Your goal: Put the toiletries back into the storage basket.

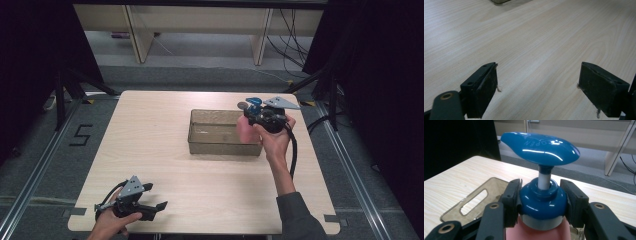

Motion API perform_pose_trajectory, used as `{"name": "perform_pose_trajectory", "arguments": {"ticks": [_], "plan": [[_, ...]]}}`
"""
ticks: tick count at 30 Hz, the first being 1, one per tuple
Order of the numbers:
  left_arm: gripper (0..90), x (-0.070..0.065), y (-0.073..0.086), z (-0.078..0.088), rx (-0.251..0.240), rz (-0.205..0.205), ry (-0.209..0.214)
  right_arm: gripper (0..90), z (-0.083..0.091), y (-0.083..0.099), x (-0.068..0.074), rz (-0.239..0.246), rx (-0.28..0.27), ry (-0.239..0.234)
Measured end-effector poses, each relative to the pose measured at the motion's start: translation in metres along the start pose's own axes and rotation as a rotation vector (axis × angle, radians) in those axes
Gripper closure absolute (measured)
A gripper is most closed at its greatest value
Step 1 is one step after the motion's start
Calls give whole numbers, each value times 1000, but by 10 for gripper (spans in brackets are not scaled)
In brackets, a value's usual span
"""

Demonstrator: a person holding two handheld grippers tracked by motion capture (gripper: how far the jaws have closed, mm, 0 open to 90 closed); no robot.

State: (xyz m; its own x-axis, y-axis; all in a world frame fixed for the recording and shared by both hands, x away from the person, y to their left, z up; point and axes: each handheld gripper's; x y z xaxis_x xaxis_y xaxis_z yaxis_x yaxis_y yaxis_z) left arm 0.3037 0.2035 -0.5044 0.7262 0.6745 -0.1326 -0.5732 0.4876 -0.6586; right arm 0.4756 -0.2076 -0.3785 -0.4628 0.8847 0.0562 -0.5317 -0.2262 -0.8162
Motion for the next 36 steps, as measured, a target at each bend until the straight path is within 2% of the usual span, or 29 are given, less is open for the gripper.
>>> {"name": "perform_pose_trajectory", "arguments": {"ticks": [2, 3, 4, 5, 6, 8, 9, 10, 11, 12, 13, 15, 16, 17, 18, 19, 20, 24, 28, 31, 32, 34, 35, 36], "plan": [[150, 0, 0, 0, -1, 3, 1, 532, -3, 2, -1, -1, -1, 3], [150, 1, 0, 0, -4, 0, -6, 532, -4, 3, -1, -18, 5, 0], [150, 1, 0, 0, -5, 0, 5, 532, -5, 3, -2, 0, -9, 5], [150, 0, 0, 0, -9, 6, 4, 532, -7, 3, -3, -4, 3, -8], [150, 0, 0, 0, -9, -4, 9, 532, -7, 4, -4, 9, 3, 9], [150, -1, 0, 0, -9, 5, 4, 532, -9, 6, -4, -16, 15, -2], [150, -1, -1, 0, -8, 5, 4, 532, -10, 7, -5, -5, 14, 14], [150, -1, 0, 0, -10, 6, 1, 532, -11, 7, -7, -6, 15, 0], [150, 0, 0, 0, -7, -6, 2, 532, -12, 8, -8, -2, 14, 16], [150, 0, 0, 0, -9, -4, 7, 533, -12, 9, -6, -30, 14, 6], [150, 0, 0, 1, -2, -3, 4, 532, -13, 9, -9, -8, 17, 13], [150, 0, -1, 1, -3, -1, -4, 532, -13, 10, -10, -8, 17, 18], [150, -1, 0, 0, -15, 3, -1, 533, -13, 11, -9, -42, 27, 9], [150, 0, 0, 0, -10, -4, -7, 532, -14, 11, -10, -27, 20, 8], [150, 1, 0, 1, 5, -17, -15, 532, -15, 11, -10, -31, 25, 2], [150, 0, -1, 1, -12, 2, 4, 532, -15, 12, -11, -25, 24, 14], [150, 0, -1, 2, -3, -2, -6, 532, -15, 12, -11, -24, 31, 14], [150, 0, -1, 1, -12, 2, 0, 532, -16, 14, -9, -51, 44, 3], [150, 0, 0, 2, -7, -7, 5, 532, -19, 16, -11, -10, 37, 20], [150, 0, -1, 2, -12, -4, -2, 532, -20, 18, -9, -40, 54, 1], [150, 0, -1, 2, -11, -4, 2, 532, -21, 18, -10, -23, 52, 10], [150, 0, 0, 2, -9, -5, 3, 532, -22, 20, -10, -38, 53, 21], [150, 1, -1, 2, -18, -1, 2, 532, -22, 21, -11, -28, 54, 11], [150, 1, -1, 2, -16, 3, 8, 532, -22, 21, -12, -21, 61, 24]]}}
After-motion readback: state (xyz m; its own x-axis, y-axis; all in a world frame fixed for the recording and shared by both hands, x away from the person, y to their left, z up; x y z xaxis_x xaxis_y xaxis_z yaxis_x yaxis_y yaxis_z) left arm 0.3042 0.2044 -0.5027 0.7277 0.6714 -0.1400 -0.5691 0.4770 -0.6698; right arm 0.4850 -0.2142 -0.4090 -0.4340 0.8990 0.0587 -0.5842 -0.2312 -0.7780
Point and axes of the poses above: each handheld gripper's, and its own axes: z roughly backward along the jaws, y roughly out of its underside, x roughly to its left, and after that the axes turned 13 degrees about x, right-handed
